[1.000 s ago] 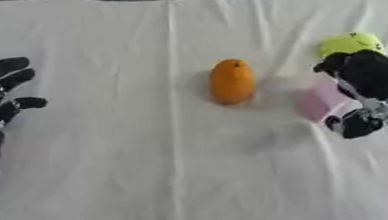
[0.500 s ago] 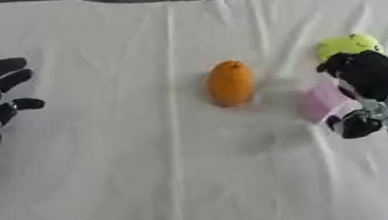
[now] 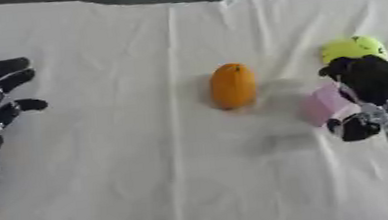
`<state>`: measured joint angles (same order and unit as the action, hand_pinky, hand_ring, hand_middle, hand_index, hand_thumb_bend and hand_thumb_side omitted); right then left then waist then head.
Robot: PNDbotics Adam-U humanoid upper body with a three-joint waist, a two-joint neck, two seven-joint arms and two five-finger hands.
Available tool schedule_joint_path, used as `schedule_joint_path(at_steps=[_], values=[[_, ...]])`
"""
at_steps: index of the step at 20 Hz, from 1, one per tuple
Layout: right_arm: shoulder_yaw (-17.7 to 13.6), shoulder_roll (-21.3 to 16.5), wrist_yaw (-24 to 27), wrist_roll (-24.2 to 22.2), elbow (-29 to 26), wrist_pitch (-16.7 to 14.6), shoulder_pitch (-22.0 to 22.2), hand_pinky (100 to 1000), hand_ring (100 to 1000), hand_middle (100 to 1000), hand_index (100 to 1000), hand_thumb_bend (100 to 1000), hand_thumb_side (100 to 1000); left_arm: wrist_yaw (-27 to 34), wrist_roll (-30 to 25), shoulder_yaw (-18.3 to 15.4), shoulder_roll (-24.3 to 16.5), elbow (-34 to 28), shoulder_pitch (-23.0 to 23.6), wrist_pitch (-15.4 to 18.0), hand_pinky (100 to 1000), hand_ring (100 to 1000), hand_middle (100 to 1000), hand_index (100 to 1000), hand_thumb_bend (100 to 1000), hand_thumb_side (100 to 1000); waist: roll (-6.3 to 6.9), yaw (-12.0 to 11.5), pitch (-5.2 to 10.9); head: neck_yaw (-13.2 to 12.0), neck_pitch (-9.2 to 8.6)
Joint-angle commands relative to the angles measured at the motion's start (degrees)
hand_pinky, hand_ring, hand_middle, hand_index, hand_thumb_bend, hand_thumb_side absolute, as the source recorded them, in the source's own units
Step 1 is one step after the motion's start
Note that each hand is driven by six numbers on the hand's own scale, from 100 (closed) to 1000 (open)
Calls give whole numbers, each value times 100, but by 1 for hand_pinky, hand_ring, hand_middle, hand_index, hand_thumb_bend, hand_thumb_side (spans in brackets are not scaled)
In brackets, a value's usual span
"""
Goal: Pick up the objects with one hand, pass them to the other hand, and then place them into the box on the other side of the table.
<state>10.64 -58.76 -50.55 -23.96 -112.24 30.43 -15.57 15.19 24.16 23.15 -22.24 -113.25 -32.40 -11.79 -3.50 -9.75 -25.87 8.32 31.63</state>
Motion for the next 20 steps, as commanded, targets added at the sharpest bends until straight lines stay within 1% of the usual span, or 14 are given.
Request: schedule_joint_path(at_steps=[1,5,14,16,20], values=[[-105,-105,-73,54,33,-12,-12,1000,906,912,905,399,112,-57,-70,-7,-22,-134,-103,123,647,855,773,742,100,675,21,-7,87,56,-106],[-142,-84,-84,95,120,-32,-8,1000,906,910,901,400,115,-98,-139,-16,-25,-134,-128,244,647,856,772,742,100,669,23,-16,55,72,-110],[-163,-65,-153,85,224,-68,2,1000,899,903,890,402,124,-109,-173,-20,-32,-134,-141,298,647,857,771,741,100,665,25,-10,44,66,-104],[-162,-64,-132,95,210,-73,-1,1000,892,885,874,411,129,-106,-172,-20,-36,-134,-136,295,646,858,771,741,100,661,22,-7,48,64,-91],[-153,-66,-40,159,153,-93,-2,1000,874,826,840,403,104,-96,-173,-5,-47,-134,-124,272,646,858,771,741,100,669,14,1,61,52,-55]])
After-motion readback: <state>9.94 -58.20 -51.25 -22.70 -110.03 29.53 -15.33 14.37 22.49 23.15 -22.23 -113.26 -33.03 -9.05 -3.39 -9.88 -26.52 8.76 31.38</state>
